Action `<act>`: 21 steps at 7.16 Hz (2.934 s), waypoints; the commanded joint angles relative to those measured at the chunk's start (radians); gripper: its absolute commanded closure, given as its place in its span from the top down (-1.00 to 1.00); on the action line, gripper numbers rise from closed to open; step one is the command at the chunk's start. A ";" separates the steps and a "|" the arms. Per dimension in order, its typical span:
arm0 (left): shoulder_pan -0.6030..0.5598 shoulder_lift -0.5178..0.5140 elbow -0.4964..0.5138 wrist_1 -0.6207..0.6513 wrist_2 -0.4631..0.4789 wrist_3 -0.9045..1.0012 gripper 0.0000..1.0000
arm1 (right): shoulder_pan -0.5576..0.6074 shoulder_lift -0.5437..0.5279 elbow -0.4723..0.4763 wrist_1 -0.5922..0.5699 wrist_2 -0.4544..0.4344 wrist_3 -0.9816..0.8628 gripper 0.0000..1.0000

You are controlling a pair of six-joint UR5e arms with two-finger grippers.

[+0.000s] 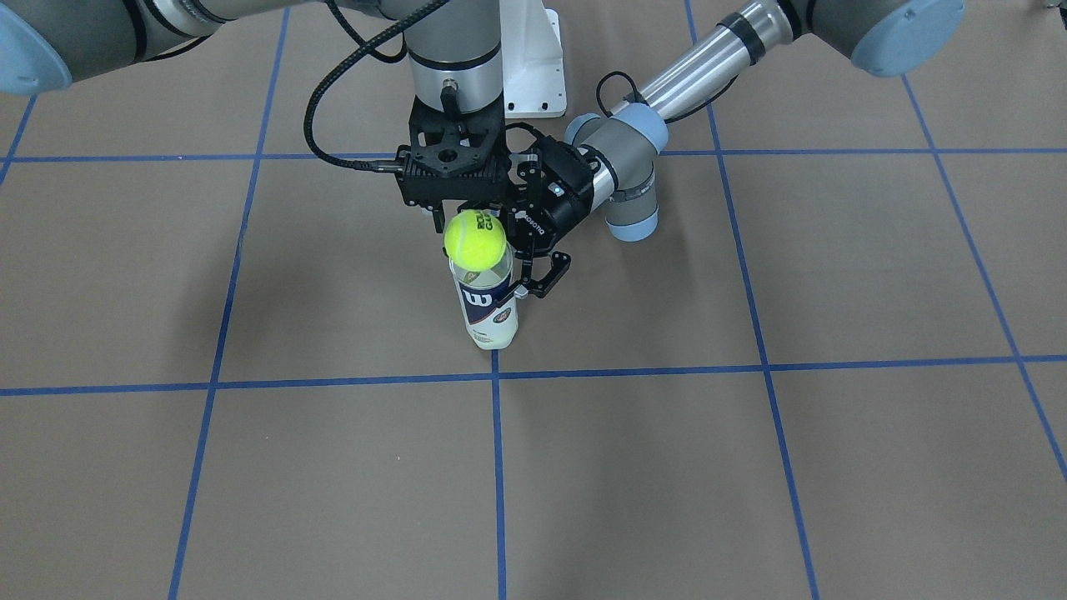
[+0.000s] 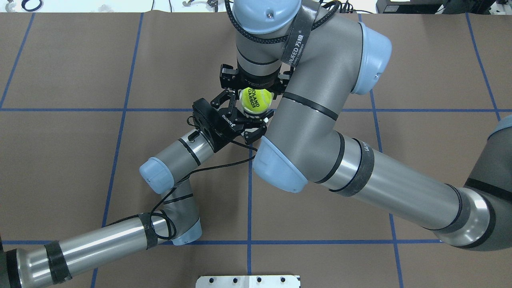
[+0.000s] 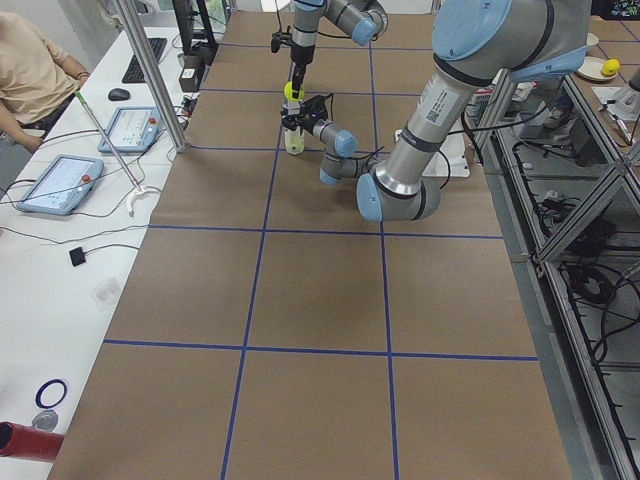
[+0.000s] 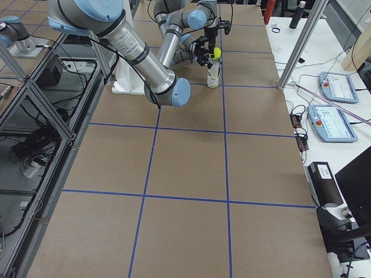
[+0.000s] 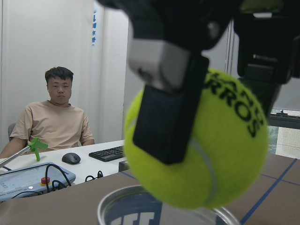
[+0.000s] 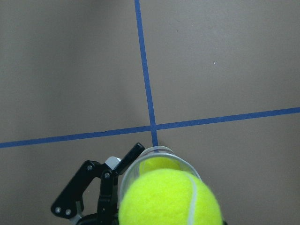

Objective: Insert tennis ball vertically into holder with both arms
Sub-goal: 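Push the second ball down into the can with the right gripper, then lower the can upright onto the table with the left gripper while the right arm withdraws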

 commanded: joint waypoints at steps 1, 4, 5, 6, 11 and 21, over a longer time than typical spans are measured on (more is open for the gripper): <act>0.000 0.000 0.001 0.000 0.000 0.000 0.97 | 0.000 0.002 0.001 0.000 -0.002 -0.009 1.00; -0.002 0.001 0.001 0.000 0.000 0.000 0.97 | 0.001 -0.006 0.001 0.003 0.001 -0.023 -0.34; -0.002 0.001 0.001 0.000 0.000 0.000 0.97 | 0.003 -0.009 0.000 0.003 0.002 -0.082 -0.32; -0.002 0.001 0.001 0.000 0.000 0.000 0.97 | 0.003 -0.015 -0.005 0.005 0.001 -0.087 -0.28; 0.000 0.008 0.001 -0.002 0.000 0.000 0.97 | 0.006 -0.009 -0.037 0.077 0.010 -0.081 -0.57; -0.098 0.090 -0.177 -0.002 -0.009 -0.009 0.97 | 0.469 -0.240 0.051 -0.038 0.320 -0.689 1.00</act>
